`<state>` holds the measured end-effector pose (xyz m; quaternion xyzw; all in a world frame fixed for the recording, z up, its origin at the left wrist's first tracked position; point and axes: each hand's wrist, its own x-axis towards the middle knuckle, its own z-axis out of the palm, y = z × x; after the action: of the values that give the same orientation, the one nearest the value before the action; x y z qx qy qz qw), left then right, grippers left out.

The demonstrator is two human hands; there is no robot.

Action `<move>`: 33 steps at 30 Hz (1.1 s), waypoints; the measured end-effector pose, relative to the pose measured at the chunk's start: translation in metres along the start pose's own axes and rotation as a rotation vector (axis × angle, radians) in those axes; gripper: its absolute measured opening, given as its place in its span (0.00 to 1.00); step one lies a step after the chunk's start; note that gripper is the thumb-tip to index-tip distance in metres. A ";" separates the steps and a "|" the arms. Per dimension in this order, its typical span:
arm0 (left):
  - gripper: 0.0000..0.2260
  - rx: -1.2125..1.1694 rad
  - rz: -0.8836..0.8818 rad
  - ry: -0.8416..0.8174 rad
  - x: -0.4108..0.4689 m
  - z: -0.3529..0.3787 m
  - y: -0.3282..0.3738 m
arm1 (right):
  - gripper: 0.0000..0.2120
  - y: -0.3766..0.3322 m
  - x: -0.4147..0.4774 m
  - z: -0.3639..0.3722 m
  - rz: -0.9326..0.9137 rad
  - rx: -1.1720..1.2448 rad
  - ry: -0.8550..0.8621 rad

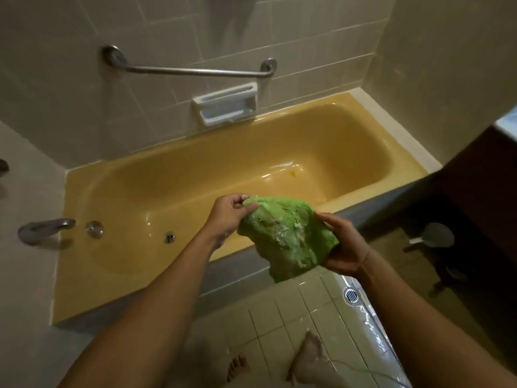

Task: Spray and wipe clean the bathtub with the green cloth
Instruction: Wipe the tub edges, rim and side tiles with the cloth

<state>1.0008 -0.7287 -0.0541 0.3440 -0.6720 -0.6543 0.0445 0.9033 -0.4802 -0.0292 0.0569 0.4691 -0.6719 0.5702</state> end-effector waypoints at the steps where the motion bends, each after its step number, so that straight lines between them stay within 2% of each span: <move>1: 0.13 0.051 0.032 0.009 0.002 0.015 0.007 | 0.19 -0.008 -0.002 -0.015 -0.016 -0.051 0.031; 4: 0.14 0.134 0.102 0.009 0.012 0.059 0.020 | 0.16 -0.031 -0.009 -0.051 -0.078 -0.127 0.129; 7: 0.16 0.175 0.141 0.019 0.026 0.102 0.028 | 0.16 -0.052 -0.016 -0.083 -0.094 -0.070 0.225; 11: 0.17 0.152 0.155 0.019 0.042 0.151 0.041 | 0.16 -0.076 -0.024 -0.120 -0.080 0.019 0.261; 18: 0.19 0.096 0.154 -0.100 0.099 0.224 0.060 | 0.17 -0.104 -0.033 -0.180 -0.179 0.226 0.269; 26: 0.11 0.258 0.194 -0.247 0.172 0.341 0.070 | 0.16 -0.131 -0.045 -0.260 -0.315 0.385 0.478; 33: 0.11 0.425 0.299 -0.308 0.244 0.481 0.063 | 0.16 -0.166 -0.024 -0.378 -0.363 0.541 0.569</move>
<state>0.5447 -0.4534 -0.1591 0.1396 -0.8360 -0.5296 -0.0352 0.6020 -0.2152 -0.1291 0.3039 0.4170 -0.8177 0.2552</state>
